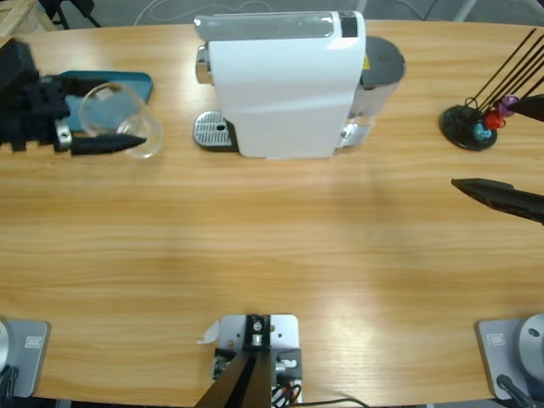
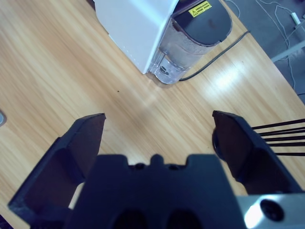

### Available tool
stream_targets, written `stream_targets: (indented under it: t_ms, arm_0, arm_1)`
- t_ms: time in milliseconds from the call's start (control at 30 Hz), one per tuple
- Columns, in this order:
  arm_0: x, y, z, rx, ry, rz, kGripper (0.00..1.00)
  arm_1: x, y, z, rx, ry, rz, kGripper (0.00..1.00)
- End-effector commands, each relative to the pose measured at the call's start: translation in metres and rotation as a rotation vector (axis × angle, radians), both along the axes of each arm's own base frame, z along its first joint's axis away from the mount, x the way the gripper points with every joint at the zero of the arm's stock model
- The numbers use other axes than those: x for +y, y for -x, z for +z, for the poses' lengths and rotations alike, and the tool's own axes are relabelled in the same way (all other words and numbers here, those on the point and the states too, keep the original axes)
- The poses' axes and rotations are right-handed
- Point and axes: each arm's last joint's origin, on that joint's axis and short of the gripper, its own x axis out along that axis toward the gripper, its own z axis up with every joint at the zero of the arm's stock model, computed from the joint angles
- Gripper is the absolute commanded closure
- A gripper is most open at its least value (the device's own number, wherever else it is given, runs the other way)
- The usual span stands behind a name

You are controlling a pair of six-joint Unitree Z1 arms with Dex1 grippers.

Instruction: Pour coffee

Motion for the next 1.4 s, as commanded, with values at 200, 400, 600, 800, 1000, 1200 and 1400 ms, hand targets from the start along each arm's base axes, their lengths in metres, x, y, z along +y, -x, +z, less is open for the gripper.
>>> stream_targets:
  t_ms: [200, 400, 600, 800, 1000, 1200, 1400]
  arm_0:
    - [-0.016, -0.098, -0.064, 0.124, 0.097, -0.154, 1.000]
    - [-0.044, -0.123, -0.085, 0.149, 0.112, -0.216, 1.000]
    - [-0.058, -0.134, -0.088, 0.135, 0.121, -0.237, 1.000]
    - [-0.057, -0.129, -0.089, 0.153, 0.107, -0.217, 1.000]
    - [-0.065, -0.124, -0.092, 0.199, 0.077, -0.150, 1.000]
    - [-0.069, -0.128, -0.093, 0.214, 0.058, -0.083, 1.000]
    - [-0.070, -0.125, -0.093, 0.223, 0.068, -0.105, 1.000]
  arm_1:
    - [0.005, -0.001, -0.020, 0.050, 0.018, -0.010, 0.000]
    - [0.013, -0.005, -0.026, 0.071, 0.055, -0.011, 0.000]
    - [0.011, -0.005, -0.026, 0.060, 0.021, -0.025, 0.000]
    - [0.011, -0.005, -0.026, 0.051, 0.018, -0.032, 0.000]
    - [0.012, -0.006, -0.026, 0.051, 0.020, -0.033, 0.000]
    - [0.013, -0.007, -0.027, 0.048, 0.017, -0.034, 0.000]
    - [0.015, -0.008, -0.029, 0.047, 0.017, -0.034, 0.000]
